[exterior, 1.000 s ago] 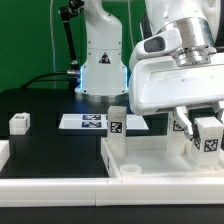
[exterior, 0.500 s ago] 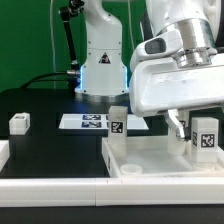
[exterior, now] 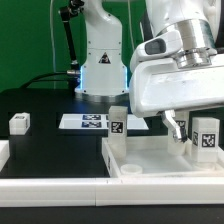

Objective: Assemble square table

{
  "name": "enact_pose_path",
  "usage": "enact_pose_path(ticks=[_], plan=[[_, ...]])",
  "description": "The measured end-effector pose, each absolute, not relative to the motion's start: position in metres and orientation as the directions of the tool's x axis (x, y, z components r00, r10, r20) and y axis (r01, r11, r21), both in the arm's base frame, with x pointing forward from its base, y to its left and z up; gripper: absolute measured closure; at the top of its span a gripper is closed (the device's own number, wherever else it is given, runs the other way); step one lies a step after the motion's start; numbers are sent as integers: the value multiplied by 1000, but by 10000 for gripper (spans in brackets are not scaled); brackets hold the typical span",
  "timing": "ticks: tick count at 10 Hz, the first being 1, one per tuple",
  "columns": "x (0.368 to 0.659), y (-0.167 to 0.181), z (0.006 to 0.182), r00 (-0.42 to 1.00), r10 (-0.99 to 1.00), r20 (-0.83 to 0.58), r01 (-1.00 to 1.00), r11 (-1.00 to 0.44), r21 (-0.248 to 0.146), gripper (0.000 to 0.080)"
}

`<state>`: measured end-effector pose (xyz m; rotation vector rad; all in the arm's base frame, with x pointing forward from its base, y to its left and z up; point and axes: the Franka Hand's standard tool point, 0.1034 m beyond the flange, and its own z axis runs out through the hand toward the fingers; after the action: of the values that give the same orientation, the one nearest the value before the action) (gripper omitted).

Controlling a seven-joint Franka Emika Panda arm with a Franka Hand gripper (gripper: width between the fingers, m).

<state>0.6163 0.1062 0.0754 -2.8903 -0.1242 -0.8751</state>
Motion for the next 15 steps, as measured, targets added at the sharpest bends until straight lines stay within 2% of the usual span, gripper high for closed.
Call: enact_pose_path(ticks=[4, 5, 6, 7, 10, 13, 15], plan=[[616, 106, 75, 832, 44, 553, 113, -989, -91, 150], [612, 110, 75, 884, 13, 468, 85, -987, -133, 150], [617, 110, 97, 899, -14, 438, 59, -987, -152, 150], [613, 111, 101, 919, -39, 393, 28, -986, -163, 150], [606, 117, 97, 984, -5, 180, 32, -979, -203, 150], [609, 115, 97, 985, -6, 171, 29, -979, -203, 150], [603, 99, 82, 994, -22, 111, -4, -986, -167, 150]])
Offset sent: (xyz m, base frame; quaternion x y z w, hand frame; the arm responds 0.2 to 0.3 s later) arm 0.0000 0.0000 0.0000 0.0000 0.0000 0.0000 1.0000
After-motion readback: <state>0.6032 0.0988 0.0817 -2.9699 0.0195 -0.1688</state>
